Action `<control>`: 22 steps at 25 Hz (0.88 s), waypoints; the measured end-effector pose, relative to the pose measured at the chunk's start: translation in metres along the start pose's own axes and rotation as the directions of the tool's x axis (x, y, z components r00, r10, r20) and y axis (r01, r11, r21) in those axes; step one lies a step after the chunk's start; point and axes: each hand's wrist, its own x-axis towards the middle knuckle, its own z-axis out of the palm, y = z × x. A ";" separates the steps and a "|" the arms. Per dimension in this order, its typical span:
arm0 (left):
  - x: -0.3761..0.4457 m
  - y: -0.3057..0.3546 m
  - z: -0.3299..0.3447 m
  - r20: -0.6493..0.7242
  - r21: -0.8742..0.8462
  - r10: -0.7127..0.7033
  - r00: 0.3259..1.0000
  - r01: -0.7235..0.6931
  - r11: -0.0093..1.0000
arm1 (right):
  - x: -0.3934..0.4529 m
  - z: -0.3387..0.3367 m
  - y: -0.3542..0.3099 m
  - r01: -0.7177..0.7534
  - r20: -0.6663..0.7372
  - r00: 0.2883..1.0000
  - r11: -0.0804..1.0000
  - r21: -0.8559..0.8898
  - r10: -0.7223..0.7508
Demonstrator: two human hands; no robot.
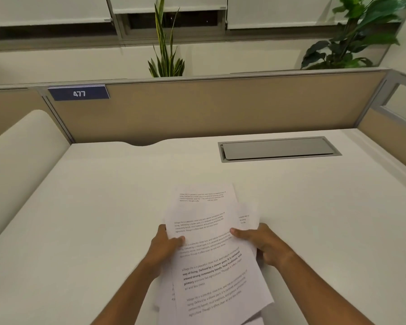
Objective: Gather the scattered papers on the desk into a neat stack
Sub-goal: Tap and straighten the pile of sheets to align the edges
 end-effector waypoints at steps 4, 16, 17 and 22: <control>-0.009 0.009 0.005 -0.042 0.030 0.133 0.990 -0.132 0.991 | -0.001 0.006 0.002 0.071 -0.105 0.991 0.995 -0.073 -0.078; -0.066 0.127 -0.023 -0.138 -0.200 0.783 0.606 -0.792 0.577 | -0.067 0.020 -0.132 0.777 0.042 0.618 0.601 -0.189 -0.785; -0.064 0.127 -0.019 -0.133 -0.199 0.772 0.621 -0.780 0.593 | -0.064 0.022 -0.131 0.764 0.044 0.631 0.611 -0.207 -0.774; -0.052 0.110 -0.003 -0.105 -0.130 0.695 0.711 -0.703 0.699 | -0.043 0.025 -0.104 0.694 0.054 0.705 0.673 -0.254 -0.707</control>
